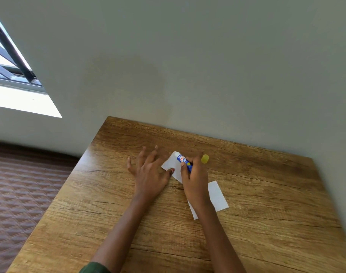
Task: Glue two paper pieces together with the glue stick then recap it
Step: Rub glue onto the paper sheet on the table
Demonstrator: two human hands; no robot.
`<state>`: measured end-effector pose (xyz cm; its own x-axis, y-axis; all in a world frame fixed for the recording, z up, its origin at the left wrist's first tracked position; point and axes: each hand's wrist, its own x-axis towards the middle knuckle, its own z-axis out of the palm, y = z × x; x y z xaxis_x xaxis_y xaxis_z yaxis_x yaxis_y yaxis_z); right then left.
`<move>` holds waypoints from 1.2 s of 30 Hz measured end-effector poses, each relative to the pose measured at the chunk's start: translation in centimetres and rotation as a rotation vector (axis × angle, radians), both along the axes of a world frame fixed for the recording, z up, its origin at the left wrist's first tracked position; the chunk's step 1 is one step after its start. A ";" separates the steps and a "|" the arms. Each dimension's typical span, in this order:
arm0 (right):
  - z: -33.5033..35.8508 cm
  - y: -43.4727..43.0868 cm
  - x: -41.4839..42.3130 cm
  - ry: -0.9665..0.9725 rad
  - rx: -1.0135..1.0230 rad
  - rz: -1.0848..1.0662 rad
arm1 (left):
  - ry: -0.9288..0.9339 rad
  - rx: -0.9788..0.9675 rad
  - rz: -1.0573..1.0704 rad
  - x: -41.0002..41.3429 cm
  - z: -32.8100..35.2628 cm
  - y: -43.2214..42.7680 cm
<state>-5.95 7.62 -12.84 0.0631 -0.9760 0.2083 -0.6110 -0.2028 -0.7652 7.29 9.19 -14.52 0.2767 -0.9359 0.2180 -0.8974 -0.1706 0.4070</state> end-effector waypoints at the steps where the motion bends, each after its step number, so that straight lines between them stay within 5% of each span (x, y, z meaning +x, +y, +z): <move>1: 0.1 -0.2 0.0 -0.006 0.001 0.000 | -0.019 -0.023 -0.027 -0.1 -0.1 0.1; 20: 0.7 -3.3 -1.0 0.010 0.067 0.158 | -0.079 -0.108 -0.314 -0.1 -0.3 1.6; 25: 0.5 -2.9 -1.2 -0.075 0.051 0.165 | 0.217 -0.157 -0.042 0.3 0.2 1.0; 30: 0.7 -2.4 -2.0 -0.144 0.047 0.151 | 0.200 0.083 0.077 0.2 0.4 0.4; 36: 1.4 -1.5 -2.5 -0.061 0.119 0.281 | 0.175 0.086 0.087 0.3 -0.2 0.0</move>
<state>-8.49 6.14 -11.46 0.3249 -0.9399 0.1054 -0.4958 -0.2642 -0.8273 7.63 9.17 -14.69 0.3842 -0.9198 0.0802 -0.7948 -0.2853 0.5357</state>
